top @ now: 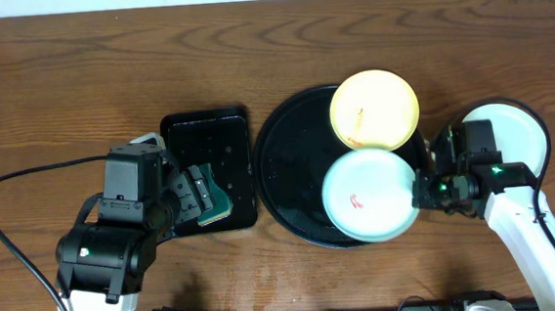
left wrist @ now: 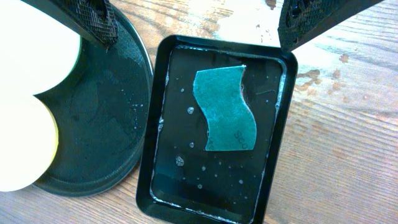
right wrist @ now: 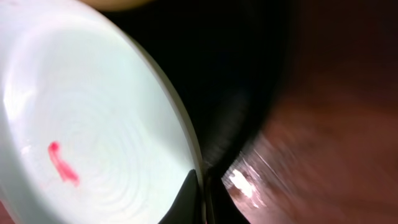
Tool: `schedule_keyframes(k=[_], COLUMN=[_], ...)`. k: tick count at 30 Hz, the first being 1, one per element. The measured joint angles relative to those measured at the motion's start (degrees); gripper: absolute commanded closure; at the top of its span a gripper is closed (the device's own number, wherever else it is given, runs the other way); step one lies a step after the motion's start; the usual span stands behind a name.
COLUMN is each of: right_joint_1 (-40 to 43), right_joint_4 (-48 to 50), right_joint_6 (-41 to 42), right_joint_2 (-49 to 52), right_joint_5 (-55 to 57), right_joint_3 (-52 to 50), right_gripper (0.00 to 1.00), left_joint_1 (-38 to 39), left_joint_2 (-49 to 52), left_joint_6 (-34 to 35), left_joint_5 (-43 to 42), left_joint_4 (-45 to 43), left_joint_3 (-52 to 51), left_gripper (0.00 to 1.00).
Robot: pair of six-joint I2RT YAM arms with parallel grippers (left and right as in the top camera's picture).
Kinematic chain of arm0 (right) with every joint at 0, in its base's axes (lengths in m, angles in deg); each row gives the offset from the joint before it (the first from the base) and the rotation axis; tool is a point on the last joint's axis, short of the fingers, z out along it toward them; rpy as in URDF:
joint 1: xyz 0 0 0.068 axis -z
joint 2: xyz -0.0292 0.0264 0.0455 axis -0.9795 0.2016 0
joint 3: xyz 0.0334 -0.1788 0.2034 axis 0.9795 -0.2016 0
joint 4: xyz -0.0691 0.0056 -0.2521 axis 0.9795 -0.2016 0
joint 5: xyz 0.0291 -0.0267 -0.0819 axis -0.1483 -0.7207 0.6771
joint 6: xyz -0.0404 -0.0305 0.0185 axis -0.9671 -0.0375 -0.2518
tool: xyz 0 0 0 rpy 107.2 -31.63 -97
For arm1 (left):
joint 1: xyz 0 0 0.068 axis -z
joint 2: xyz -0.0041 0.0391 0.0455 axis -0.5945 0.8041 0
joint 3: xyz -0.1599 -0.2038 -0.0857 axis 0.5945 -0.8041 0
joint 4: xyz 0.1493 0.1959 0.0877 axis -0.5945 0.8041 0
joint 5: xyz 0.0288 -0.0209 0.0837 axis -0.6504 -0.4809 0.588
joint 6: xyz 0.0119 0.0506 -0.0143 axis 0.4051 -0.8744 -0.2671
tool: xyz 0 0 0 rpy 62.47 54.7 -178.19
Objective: Clean dirty plates on tray and stack at the side
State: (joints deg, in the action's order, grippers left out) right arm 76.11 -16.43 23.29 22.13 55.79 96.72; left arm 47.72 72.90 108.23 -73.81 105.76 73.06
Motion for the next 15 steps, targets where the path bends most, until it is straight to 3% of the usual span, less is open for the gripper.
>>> schedule_keyframes(k=[6,15], right_joint_1=[-3.9,-15.0], right_joint_4=[7.9,12.8], right_joint_6=[1.6,18.8], right_joint_2=[0.3,11.6], right_joint_5=[-4.3,-0.8], right_joint_3=[0.5,0.5], right_gripper=[0.99,0.99], left_joint_1=[0.0,0.0], left_joint_2=[0.1,0.1], left_joint_6=[0.0,0.0], left_joint_5=[0.0,0.0], left_joint_4=[0.0,0.0], left_joint_3=[0.0,0.0], left_gripper=[0.16,0.17])
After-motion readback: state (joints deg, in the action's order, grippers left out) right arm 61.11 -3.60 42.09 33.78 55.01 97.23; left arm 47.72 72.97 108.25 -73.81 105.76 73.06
